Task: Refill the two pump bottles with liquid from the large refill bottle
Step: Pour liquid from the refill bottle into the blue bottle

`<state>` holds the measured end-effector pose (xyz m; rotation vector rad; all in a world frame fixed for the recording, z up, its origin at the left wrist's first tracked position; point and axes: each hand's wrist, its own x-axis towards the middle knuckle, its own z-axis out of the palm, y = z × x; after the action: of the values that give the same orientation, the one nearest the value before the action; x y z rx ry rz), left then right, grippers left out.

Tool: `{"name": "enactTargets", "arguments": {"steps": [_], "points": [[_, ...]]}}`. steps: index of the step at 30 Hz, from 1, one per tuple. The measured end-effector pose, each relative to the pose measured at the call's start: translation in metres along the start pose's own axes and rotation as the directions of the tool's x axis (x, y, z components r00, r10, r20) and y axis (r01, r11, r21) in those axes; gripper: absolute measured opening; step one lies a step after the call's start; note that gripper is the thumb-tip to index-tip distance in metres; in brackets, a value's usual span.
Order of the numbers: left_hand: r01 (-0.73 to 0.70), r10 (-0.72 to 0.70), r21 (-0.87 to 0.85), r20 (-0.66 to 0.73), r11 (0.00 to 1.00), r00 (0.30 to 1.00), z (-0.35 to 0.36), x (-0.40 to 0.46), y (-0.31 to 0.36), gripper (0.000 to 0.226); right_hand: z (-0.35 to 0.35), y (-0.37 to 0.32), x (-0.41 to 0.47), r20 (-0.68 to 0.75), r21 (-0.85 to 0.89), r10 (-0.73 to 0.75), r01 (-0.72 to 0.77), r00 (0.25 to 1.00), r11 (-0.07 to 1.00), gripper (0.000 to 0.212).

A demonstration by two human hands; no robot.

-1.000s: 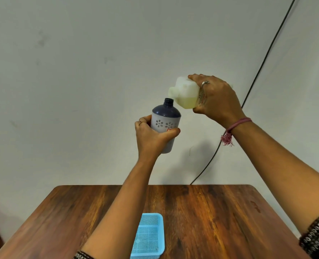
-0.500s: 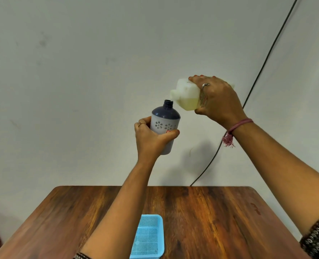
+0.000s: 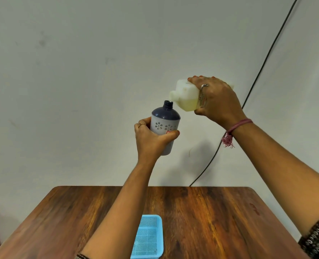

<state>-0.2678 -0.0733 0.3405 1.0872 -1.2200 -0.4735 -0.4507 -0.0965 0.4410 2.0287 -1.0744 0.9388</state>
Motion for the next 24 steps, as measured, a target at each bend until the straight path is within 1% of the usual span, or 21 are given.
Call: {"name": "enactTargets", "arguments": {"steps": [12, 24], "points": [[0.004, -0.004, -0.001, -0.008, 1.000, 1.000, -0.0001, -0.0013, 0.0002, 0.072, -0.0002, -0.0006, -0.0011, -0.006, -0.004, -0.008, 0.008, 1.000, 1.000, 0.082], [0.006, -0.006, -0.013, 0.002, 1.000, 1.000, 0.0013, -0.0025, 0.0006, 0.076, -0.0008, -0.0003, -0.0015, -0.002, -0.008, -0.011, 0.011, 1.000, 1.000, 0.082]]}}
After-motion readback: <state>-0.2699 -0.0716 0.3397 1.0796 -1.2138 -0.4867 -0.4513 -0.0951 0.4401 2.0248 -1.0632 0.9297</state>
